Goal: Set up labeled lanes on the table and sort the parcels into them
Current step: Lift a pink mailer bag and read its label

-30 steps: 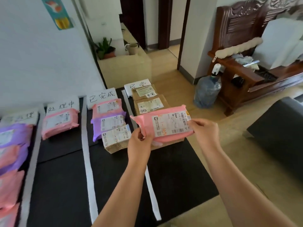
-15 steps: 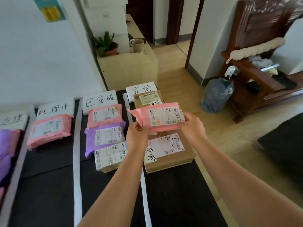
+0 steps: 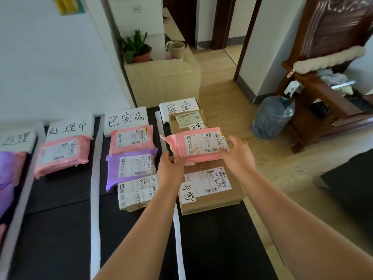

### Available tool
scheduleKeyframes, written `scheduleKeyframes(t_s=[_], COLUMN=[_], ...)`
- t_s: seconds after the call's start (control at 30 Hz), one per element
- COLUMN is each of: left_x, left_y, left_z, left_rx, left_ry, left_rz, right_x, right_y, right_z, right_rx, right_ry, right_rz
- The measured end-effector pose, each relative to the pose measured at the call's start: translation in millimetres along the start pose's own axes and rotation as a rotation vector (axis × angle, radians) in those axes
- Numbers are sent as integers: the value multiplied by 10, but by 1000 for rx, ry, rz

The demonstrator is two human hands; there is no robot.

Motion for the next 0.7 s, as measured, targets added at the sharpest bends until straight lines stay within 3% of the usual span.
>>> scheduleKeyframes(t_s=[0.3,0.7], left_x=[-156,-839], left_y=[671,1922], left_z=[-136,352], left_rx=[79,93], left_ry=[-45,-110], left_rz=[-43,-148], right_x=[-158,472], right_y=[546,1806], right_z=[59,643], right_rx=[-100,-439], right_ry=[-63,57], right_rz=[-40,182])
Point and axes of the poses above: each hand's wrist, its own y-axis away from the middle knuckle, its own x-axis out of the palm, z = x × y, the point moved 7 cm from there along -y, towards the middle knuckle, and after that the axes turned 10 degrees about z, right-handed, at the moved point
